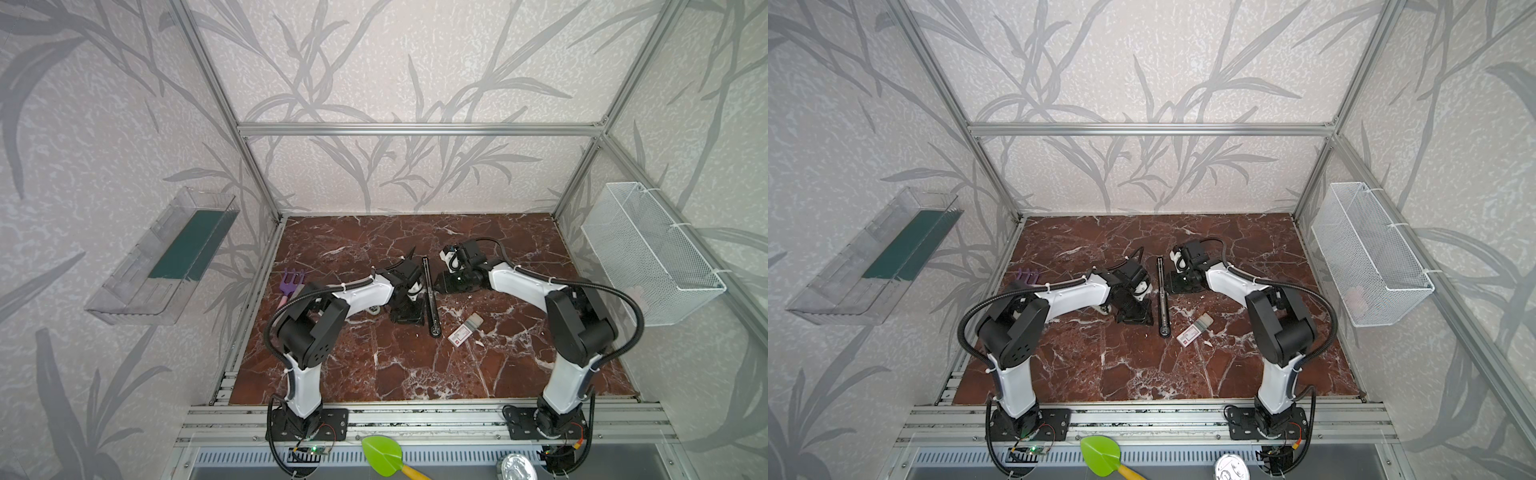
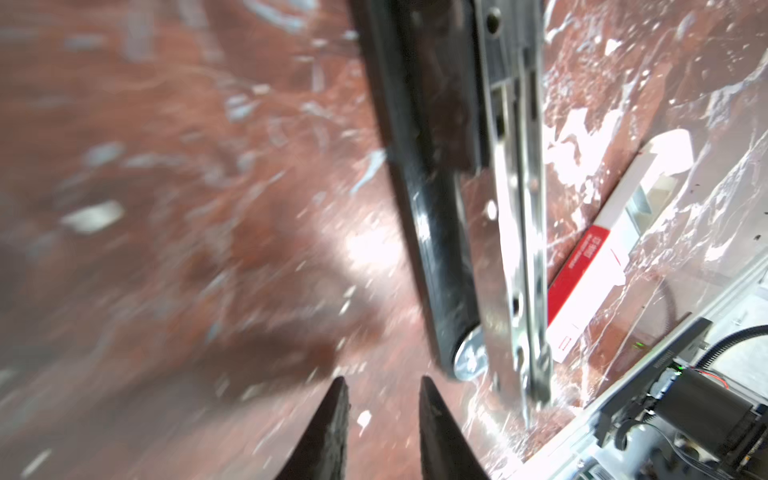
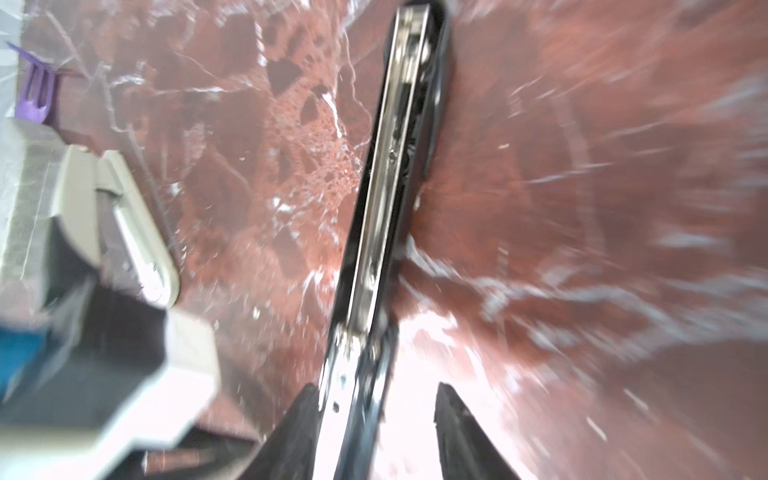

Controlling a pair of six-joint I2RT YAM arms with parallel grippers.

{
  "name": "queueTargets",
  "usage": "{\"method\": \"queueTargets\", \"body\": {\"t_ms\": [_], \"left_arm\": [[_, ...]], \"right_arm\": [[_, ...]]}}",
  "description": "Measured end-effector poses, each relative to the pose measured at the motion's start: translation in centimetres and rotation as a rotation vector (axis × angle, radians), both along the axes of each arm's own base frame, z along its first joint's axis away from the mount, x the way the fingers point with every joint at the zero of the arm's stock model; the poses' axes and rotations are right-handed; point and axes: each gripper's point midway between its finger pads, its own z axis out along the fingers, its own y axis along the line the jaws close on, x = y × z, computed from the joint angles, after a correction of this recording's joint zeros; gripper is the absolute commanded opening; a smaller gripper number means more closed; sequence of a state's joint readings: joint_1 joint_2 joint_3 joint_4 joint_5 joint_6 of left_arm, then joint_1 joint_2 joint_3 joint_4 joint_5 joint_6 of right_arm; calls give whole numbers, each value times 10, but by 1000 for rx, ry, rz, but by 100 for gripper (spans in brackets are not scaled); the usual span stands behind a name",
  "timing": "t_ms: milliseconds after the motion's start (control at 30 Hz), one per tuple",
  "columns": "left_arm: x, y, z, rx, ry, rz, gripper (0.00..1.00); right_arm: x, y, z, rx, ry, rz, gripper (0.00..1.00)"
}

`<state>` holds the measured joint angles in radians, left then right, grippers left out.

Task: Load the staples into the stapler

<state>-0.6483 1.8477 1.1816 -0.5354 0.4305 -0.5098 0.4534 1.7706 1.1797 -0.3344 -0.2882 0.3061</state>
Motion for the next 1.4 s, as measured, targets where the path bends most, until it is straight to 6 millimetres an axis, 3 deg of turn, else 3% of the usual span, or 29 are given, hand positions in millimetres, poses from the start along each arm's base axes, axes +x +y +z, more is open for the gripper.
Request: {"method": "queueTargets", "body": {"t_ms": [100, 167, 300, 400, 500, 700, 833, 1033, 1400], "left_arm": [[1, 13, 18, 1, -61, 39, 39], [4, 17, 29, -12, -100, 65, 42], [12, 23, 46, -54, -158, 112, 44], [18, 24, 51, -87, -178, 139, 44], [23, 23, 54, -113, -187, 157, 44], [24, 22, 55, -136, -193, 168, 44], [22, 26, 52, -139, -187, 183, 44], [21, 28, 49, -142, -177, 195, 43], [22, 32, 45, -156, -167, 212, 43]], "right_arm": [[-15, -29, 19, -45, -37, -25, 37], [-26, -47, 21, -82, -35, -44, 34], [-54, -77, 0, -167, 30, -64, 28], [-75, -88, -20, -216, 99, -49, 27], [-86, -92, -29, -234, 136, -40, 24], [-88, -92, -38, -248, 159, -21, 22], [-92, -92, -48, -259, 193, -9, 27], [-96, -93, -55, -268, 232, -1, 26], [-97, -93, -63, -288, 278, 6, 18]]}}
